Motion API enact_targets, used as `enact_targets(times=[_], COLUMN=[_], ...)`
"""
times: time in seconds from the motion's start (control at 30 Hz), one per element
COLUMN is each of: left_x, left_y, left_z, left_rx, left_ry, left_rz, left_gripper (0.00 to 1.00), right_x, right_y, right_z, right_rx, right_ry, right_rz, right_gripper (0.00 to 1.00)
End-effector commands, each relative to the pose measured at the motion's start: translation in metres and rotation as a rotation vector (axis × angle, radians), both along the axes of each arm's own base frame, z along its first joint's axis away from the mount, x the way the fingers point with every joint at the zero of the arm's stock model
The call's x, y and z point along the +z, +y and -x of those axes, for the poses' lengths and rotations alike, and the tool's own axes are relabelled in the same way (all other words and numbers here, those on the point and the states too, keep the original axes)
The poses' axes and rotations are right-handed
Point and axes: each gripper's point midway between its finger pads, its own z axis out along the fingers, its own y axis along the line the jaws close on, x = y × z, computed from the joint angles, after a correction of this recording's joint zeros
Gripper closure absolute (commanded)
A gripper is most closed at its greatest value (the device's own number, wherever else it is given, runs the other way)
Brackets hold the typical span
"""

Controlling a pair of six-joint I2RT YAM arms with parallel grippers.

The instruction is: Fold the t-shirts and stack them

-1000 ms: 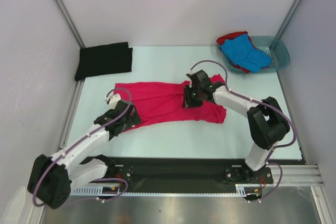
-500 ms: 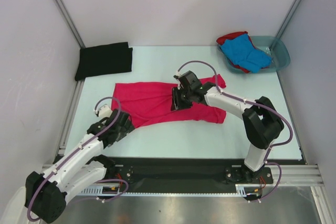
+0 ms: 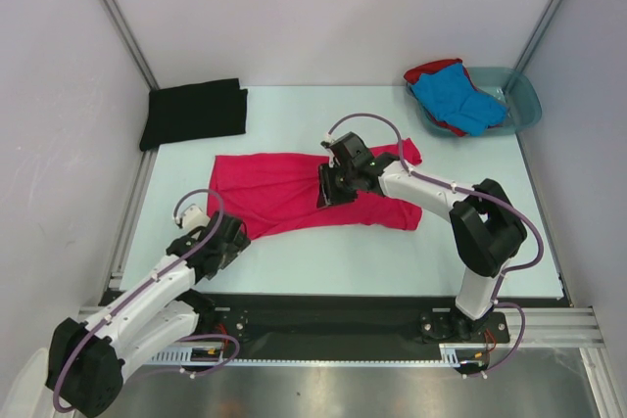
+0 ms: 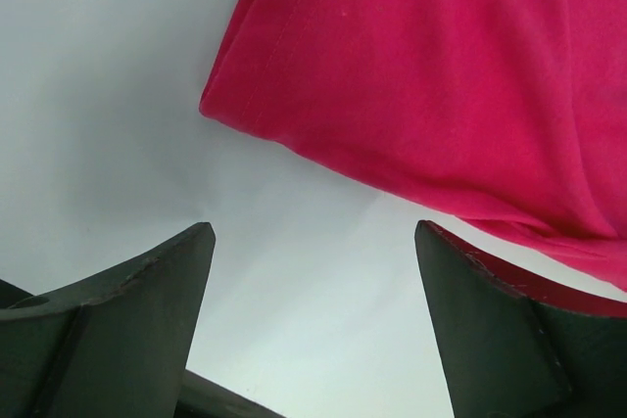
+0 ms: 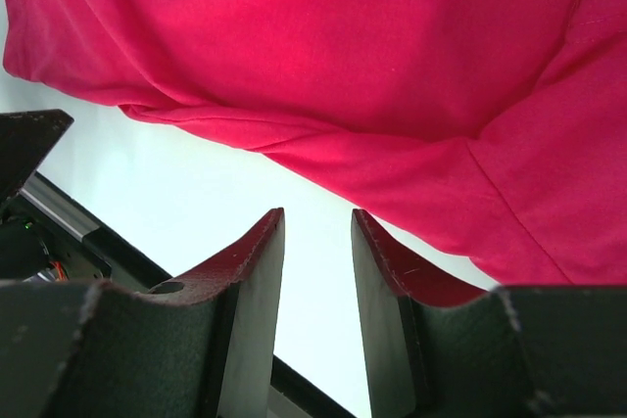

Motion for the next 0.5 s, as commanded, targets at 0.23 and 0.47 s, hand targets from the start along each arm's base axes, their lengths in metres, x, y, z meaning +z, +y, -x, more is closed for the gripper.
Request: enact_targets(times=[0.23, 0.47], left_x=[0.006, -0.013], left_y=[0.012, 0.013], left_z=[-0.024, -0.023], left_rx=[0.103, 0.119], left_ry=[-0.139, -0.102], left_rz=[-0.040, -0.047], left_gripper=[0.21, 0.21], right_x=[0.013, 0.012], right_y=[0.005, 0.000], right_z=[-0.008, -0.010], right_rx=[0.018, 0.009], right_ry=[-0.040, -0.043], right_rz=[0.000, 0.024], right_gripper=[0.61, 0.61])
